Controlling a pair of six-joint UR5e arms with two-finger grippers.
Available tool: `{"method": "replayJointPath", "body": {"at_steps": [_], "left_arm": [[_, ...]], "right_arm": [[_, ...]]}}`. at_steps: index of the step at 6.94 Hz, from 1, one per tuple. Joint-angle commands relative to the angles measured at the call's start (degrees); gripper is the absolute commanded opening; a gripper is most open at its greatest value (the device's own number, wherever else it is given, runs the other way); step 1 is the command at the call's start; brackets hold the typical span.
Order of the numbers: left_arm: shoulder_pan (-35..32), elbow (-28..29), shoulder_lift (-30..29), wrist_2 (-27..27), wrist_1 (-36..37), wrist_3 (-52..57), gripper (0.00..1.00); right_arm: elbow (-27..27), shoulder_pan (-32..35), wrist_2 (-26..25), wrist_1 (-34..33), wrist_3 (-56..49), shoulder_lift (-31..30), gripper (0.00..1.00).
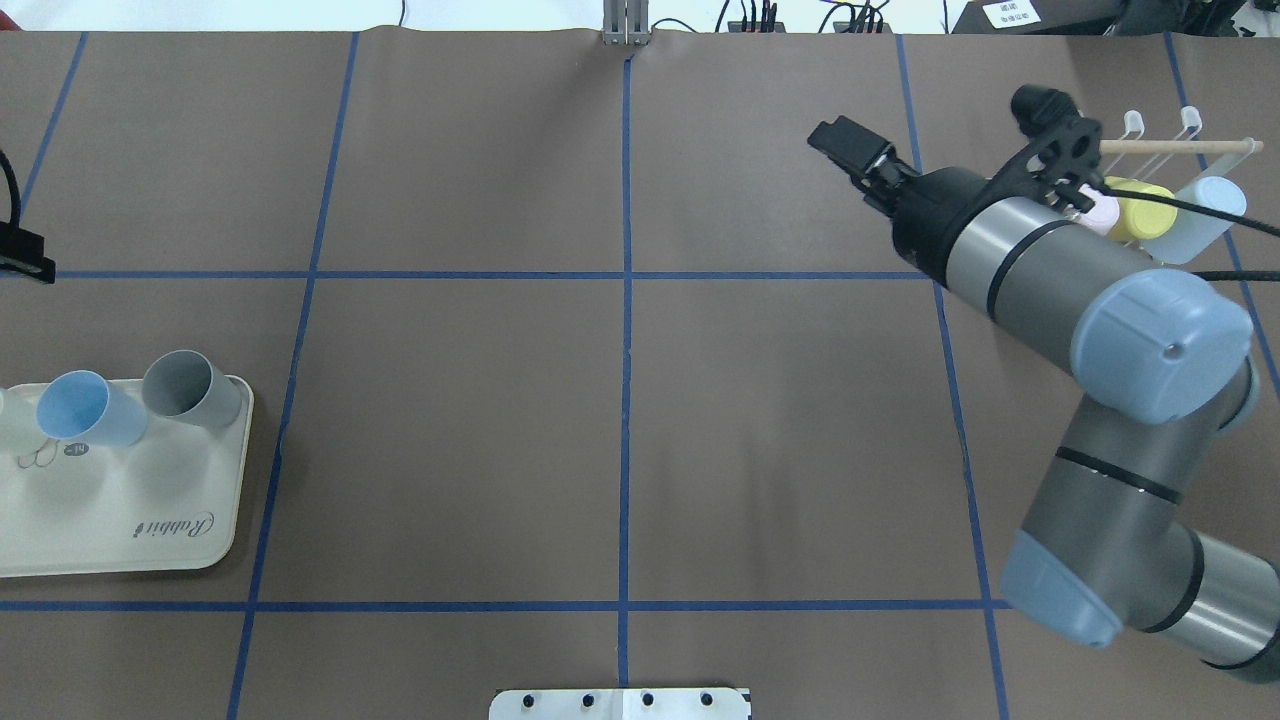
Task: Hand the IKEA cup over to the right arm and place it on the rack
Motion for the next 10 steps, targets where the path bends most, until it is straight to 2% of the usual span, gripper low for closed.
{"method": "replayJointPath", "body": {"at_steps": [1, 3, 5, 7, 8, 10], "left_arm": [[-0.25, 2.38, 5.57, -0.93, -0.08, 10.86, 0.99], [-4.01, 6.50, 7.95, -6.61, -2.97, 17.87, 0.99], [-10.60, 17.81, 8.06, -12.43, -11.21, 26.75, 0.99], [-10.63, 25.30, 7.27, -13.15, -18.59, 25.92, 1.00], [-10.63, 27.78, 7.27, -13.07, -23.07, 21.65, 1.00], [-10.10, 34.62, 7.62, -13.07, -36.85, 12.95, 1.00]], "right_arm": [[-0.42, -4.11, 0.19, 0.68, 2.83, 4.59, 1.00], [-4.00, -4.82, 0.11, 10.75, 2.74, 4.16, 1.00], [-4.29, -4.91, 0.11, 11.05, 2.74, 4.59, 1.00], [-4.29, -4.99, 0.11, 11.05, 2.74, 4.77, 1.00], [-4.37, -4.99, 0.11, 11.05, 2.74, 4.77, 1.00], [-4.37, -5.08, 0.11, 11.05, 2.66, 4.77, 1.00]]}}
